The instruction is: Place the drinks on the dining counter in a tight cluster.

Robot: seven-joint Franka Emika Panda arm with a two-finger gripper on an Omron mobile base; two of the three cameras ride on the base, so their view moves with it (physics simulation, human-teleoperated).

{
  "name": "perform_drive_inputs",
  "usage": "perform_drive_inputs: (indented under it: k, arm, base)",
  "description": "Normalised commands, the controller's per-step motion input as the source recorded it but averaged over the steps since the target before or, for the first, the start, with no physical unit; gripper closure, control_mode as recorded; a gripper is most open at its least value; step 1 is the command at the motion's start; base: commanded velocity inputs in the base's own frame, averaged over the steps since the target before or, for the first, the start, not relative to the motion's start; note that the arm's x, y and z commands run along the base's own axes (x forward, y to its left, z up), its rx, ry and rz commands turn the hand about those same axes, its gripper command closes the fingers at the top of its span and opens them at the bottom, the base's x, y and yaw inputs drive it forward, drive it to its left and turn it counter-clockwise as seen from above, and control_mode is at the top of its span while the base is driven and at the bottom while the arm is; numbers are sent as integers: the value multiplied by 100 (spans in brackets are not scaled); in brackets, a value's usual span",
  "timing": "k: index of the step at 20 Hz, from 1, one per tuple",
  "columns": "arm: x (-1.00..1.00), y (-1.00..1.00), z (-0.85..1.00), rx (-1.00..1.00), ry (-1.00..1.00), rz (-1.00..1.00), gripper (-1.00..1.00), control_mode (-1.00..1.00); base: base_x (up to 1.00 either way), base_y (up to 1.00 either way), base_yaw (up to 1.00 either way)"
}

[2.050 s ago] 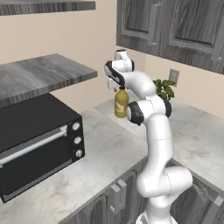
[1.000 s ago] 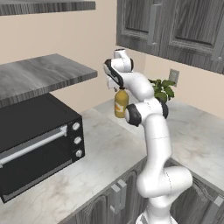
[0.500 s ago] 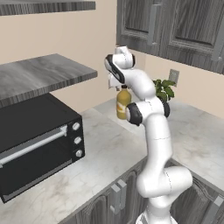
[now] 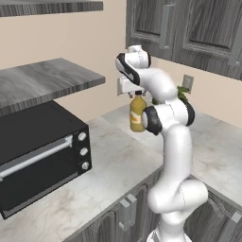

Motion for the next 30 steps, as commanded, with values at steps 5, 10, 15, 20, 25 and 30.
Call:
perform_drive_inputs:
  k: [5, 10, 15, 20, 25, 30]
  arm:
    - [-94, -4, 2, 4, -19, 0, 100, -100]
    - [-58, 0, -5, 6, -26, 0, 100, -100]
    - [-59, -2, 34, 1, -10, 0, 100, -100]
    - [-68, -28, 58, -1, 5, 0, 100, -100]
    - [-74, -26, 55, -3, 13, 3, 100, -100]
    - [-89, -3, 40, -3, 13, 8, 100, -100]
  base:
    - [0, 0, 0]
    - [0, 0, 0]
    - [0, 0, 0]
    - [0, 0, 0]
    - [0, 0, 0]
    - [0, 0, 0]
